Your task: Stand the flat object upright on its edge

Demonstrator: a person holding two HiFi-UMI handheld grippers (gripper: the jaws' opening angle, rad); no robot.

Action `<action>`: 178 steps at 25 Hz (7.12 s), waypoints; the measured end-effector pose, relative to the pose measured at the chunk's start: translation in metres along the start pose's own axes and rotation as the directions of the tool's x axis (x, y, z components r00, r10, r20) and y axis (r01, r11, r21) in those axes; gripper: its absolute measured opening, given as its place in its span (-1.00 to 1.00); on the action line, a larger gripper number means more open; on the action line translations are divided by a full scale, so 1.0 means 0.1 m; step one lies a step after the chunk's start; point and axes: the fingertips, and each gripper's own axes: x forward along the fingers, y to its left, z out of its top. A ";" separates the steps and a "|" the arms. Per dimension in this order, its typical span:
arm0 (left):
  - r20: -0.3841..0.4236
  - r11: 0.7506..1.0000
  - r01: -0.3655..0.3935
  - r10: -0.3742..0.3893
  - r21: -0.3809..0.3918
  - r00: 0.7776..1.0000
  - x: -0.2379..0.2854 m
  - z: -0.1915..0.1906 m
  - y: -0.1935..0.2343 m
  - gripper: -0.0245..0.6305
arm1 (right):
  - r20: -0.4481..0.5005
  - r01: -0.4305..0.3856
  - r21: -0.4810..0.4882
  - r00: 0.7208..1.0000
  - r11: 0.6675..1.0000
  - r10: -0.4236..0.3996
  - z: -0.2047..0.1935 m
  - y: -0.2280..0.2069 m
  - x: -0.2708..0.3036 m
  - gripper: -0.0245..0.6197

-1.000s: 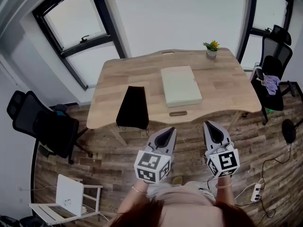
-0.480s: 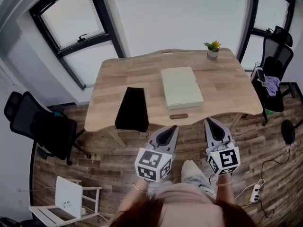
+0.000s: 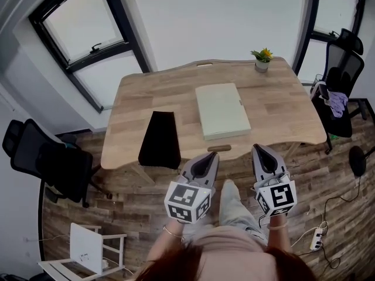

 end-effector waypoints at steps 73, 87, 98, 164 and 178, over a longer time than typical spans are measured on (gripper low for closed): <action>-0.255 0.956 -0.234 0.185 -0.178 0.949 2.74 -0.12 2.75 -0.63 | -0.233 -0.217 0.091 0.944 0.972 0.232 -1.22 -1.80 3.31 -0.64; -0.350 0.911 -0.248 0.126 -0.330 0.928 3.04 -0.63 3.10 -0.54 | -0.339 -0.196 0.249 0.899 0.948 0.275 -1.89 -1.95 3.62 -0.47; -0.416 0.865 -0.266 0.074 -0.426 0.906 3.18 -1.10 3.28 -0.35 | -0.418 -0.184 0.347 0.848 0.920 0.327 -2.40 -1.93 3.77 -0.24; -0.377 0.874 -0.179 -0.006 -0.453 0.926 3.17 -1.01 2.84 -0.09 | -0.386 -0.145 0.486 0.849 0.862 0.361 -2.28 -1.82 3.42 0.23; -0.288 0.922 -0.135 0.027 -0.362 0.957 2.98 -0.73 2.63 -0.09 | -0.313 -0.204 0.335 0.897 0.920 0.313 -1.90 -1.80 3.23 0.20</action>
